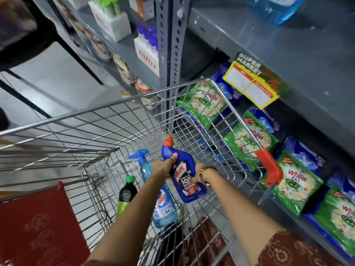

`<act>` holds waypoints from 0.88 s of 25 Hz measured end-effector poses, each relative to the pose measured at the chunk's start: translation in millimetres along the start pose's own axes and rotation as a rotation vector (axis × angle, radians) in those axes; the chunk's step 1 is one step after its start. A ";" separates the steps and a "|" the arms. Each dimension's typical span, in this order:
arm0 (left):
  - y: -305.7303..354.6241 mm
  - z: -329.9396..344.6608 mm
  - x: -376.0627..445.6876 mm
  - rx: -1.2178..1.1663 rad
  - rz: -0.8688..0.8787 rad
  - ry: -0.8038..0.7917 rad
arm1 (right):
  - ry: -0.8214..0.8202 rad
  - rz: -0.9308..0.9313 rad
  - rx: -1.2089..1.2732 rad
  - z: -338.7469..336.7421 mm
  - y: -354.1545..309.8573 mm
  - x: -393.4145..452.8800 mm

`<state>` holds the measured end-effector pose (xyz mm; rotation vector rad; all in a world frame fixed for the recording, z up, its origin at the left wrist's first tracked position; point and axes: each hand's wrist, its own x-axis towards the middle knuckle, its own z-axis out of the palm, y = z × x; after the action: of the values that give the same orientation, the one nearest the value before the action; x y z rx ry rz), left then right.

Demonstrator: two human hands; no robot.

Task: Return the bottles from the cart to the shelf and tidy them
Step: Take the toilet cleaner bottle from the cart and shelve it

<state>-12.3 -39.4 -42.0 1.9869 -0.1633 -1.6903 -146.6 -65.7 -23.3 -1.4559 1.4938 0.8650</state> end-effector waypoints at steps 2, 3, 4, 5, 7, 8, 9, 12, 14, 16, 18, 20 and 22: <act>16.1 -5.7 -21.2 -0.007 0.074 -0.016 | 0.064 -0.058 0.034 -7.7 -1.9 -20.4; 24.7 -8.7 -35.2 -0.002 0.116 -0.025 | 0.101 -0.089 0.043 -11.6 -2.4 -33.3; 32.8 -11.6 -50.0 0.008 0.160 -0.037 | 0.145 -0.124 0.059 -14.6 -1.7 -46.7; 41.0 -13.5 -69.7 0.025 0.206 -0.052 | 0.195 -0.154 0.090 -17.5 0.6 -65.7; 57.2 -13.0 -108.3 0.062 0.309 -0.087 | 0.280 -0.212 0.168 -23.3 6.5 -100.7; 64.8 -10.4 -129.8 0.071 0.373 -0.103 | 0.320 -0.237 0.210 -26.4 11.3 -119.7; 71.1 -7.7 -151.6 0.076 0.435 -0.116 | 0.360 -0.255 0.252 -28.8 16.6 -138.2; 85.3 7.2 -222.9 0.086 0.634 -0.181 | 0.507 -0.357 0.368 -38.0 42.6 -202.9; 89.7 20.4 -269.0 0.099 0.743 -0.202 | 0.623 -0.453 0.431 -41.5 64.9 -248.2; 90.8 38.5 -314.1 0.115 0.817 -0.236 | 0.741 -0.519 0.486 -40.5 90.7 -295.3; 91.5 60.0 -352.8 0.130 0.875 -0.277 | 0.822 -0.537 0.565 -39.8 117.5 -331.5; 90.0 83.2 -385.5 0.199 0.941 -0.266 | 0.897 -0.516 0.619 -37.2 145.2 -361.6; 86.8 108.7 -409.3 0.233 0.983 -0.304 | 0.955 -0.492 0.656 -34.1 173.6 -383.5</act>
<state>-182.0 22.4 350.8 1.3590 -1.2576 -1.2913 -339.9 71.0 326.4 -1.6477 1.6856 -0.6838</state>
